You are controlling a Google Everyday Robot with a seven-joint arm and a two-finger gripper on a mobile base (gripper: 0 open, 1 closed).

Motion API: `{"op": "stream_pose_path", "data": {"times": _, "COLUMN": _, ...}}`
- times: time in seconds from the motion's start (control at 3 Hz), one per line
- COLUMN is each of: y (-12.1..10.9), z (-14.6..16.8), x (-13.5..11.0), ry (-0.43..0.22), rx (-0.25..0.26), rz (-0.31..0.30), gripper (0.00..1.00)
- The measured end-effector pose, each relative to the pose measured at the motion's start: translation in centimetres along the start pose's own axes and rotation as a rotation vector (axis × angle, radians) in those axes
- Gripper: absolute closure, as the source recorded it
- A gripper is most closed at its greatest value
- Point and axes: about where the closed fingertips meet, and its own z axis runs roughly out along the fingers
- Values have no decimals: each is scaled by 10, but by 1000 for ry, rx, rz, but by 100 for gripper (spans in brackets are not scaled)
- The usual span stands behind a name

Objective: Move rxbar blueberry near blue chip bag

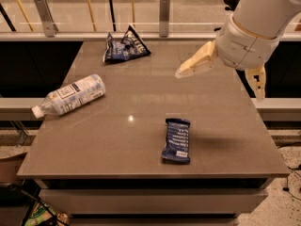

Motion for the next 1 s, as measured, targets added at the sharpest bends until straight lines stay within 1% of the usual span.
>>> {"op": "stream_pose_path", "data": {"times": 0.33, "y": -3, "z": 0, "x": 1, "ry": 0, "rx": -30, "rz": 17, "gripper": 0}}
{"op": "stream_pose_path", "data": {"times": 0.67, "y": -5, "z": 12, "x": -9, "ry": -31, "rx": -52, "rz": 37, "gripper": 0}}
{"op": "stream_pose_path", "data": {"times": 1.0, "y": -7, "z": 29, "x": -24, "ry": -67, "rx": -71, "rz": 48, "gripper": 0}}
